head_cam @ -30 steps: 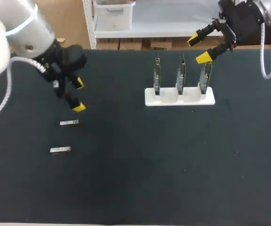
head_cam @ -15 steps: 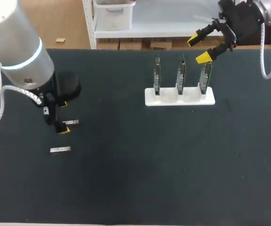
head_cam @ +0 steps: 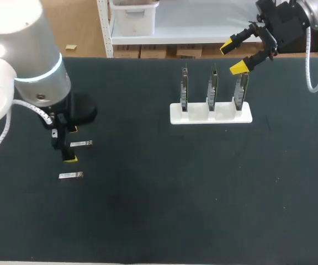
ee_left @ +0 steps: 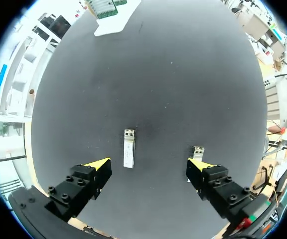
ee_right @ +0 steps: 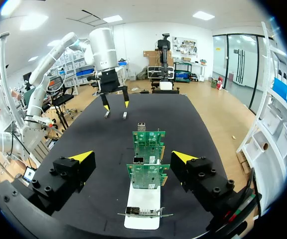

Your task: Pick up the optical module with the left hand, and insert it into the network port with the right hand.

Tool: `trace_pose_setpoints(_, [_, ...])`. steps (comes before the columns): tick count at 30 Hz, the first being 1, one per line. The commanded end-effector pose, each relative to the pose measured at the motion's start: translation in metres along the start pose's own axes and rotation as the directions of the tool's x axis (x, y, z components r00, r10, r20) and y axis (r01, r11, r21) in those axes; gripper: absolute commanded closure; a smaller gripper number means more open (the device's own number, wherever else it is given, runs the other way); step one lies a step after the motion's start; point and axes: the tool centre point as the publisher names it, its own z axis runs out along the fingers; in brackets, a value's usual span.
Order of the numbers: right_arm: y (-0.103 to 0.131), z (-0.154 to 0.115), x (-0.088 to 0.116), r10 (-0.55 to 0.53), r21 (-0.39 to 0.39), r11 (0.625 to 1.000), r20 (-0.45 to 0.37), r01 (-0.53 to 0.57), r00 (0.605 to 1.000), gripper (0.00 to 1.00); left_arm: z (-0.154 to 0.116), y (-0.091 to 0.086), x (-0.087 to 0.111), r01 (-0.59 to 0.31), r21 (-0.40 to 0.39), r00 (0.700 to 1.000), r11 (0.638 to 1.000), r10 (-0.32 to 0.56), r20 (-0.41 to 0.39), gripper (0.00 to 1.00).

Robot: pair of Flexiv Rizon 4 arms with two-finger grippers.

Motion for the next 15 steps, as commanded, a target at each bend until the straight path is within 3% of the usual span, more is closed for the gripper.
trace_pose_setpoints(1, [-0.001,0.000,0.000,0.000,-0.002,1.000,0.001,0.000,1.000,0.00,0.007,0.009,-0.005,0.001,0.012,1.000,1.000,-0.001,-0.006,0.00])
trace_pose_setpoints(15, [-0.001,0.000,0.000,0.000,-0.002,1.000,0.001,0.000,1.000,0.00,0.030,0.022,0.005,0.022,0.018,1.000,1.000,-0.022,-0.002,0.00])
